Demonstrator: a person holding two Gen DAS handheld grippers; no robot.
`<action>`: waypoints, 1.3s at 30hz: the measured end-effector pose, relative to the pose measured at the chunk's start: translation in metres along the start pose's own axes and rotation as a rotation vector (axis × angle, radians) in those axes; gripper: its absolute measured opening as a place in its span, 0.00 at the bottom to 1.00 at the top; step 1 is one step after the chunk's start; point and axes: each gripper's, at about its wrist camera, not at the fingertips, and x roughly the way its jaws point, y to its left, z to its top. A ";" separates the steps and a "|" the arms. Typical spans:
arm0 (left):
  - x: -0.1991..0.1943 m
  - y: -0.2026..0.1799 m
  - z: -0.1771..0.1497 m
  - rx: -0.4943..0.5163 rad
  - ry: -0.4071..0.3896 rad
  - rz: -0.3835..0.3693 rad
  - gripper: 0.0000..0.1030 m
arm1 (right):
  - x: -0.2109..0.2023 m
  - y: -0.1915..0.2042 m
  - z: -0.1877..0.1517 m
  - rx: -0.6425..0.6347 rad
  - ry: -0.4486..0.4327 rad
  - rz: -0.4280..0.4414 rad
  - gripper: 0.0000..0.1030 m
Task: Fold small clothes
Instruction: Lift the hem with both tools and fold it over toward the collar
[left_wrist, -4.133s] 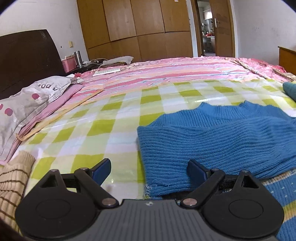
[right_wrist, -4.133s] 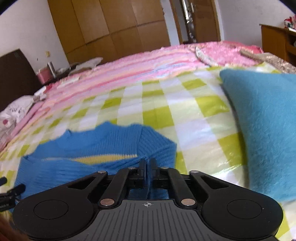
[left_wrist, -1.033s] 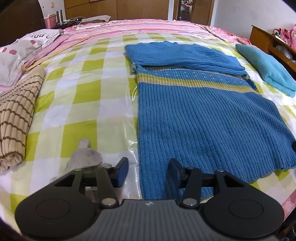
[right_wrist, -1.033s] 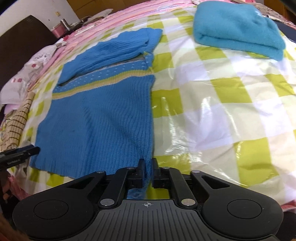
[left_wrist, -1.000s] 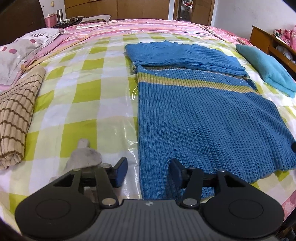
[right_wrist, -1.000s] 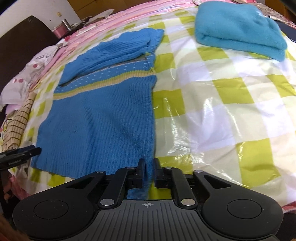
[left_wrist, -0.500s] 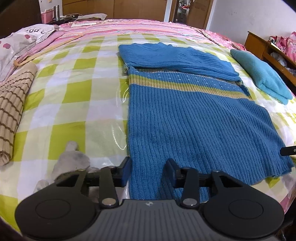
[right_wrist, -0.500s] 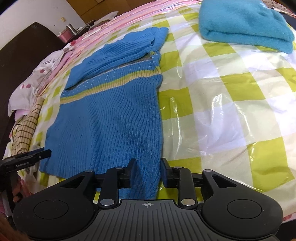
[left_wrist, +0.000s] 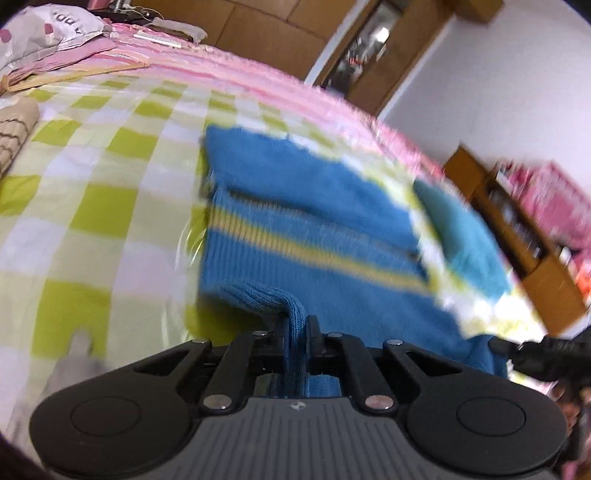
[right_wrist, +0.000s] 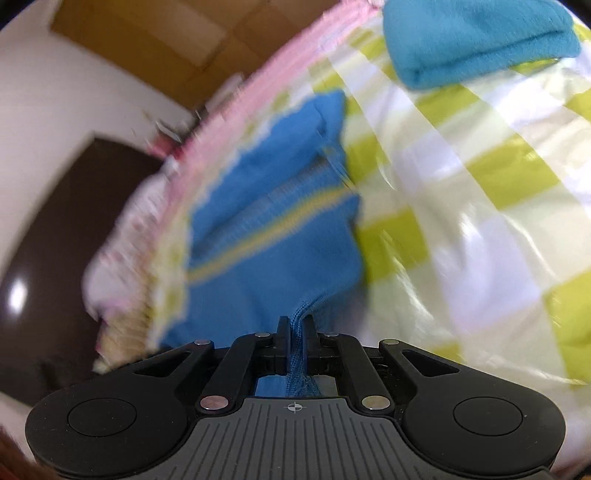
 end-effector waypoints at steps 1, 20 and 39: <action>0.002 0.000 0.007 -0.015 -0.015 -0.014 0.13 | 0.000 0.002 0.005 0.014 -0.022 0.029 0.06; 0.104 0.039 0.147 -0.111 -0.205 0.034 0.13 | 0.096 0.001 0.161 0.187 -0.311 0.132 0.06; 0.088 0.038 0.147 -0.103 -0.299 0.131 0.14 | 0.139 -0.012 0.187 0.201 -0.285 0.069 0.21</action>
